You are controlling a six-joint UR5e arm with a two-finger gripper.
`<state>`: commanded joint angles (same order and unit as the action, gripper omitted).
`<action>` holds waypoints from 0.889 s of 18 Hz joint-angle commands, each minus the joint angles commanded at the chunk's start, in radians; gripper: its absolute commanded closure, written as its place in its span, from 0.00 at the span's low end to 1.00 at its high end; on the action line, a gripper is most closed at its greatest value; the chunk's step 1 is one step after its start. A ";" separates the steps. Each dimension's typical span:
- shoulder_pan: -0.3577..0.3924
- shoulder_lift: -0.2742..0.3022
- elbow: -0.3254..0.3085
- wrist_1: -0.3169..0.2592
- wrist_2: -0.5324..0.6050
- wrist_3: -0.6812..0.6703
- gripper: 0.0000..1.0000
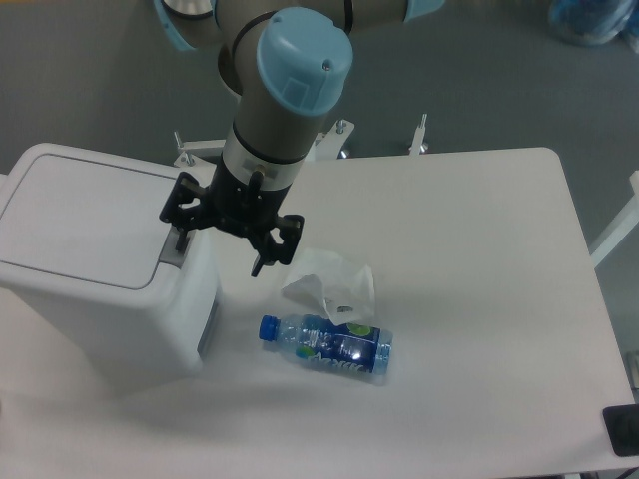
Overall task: Open the trash can
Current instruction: 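Press the gripper on the lid's front edge to pop it open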
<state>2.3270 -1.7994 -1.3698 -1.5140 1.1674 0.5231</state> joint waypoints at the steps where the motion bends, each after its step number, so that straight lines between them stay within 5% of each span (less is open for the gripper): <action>1: 0.000 0.000 0.000 0.000 0.000 0.000 0.00; 16: -0.002 -0.006 0.002 0.014 0.017 0.000 0.00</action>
<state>2.3255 -1.8055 -1.3683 -1.5002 1.1842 0.5231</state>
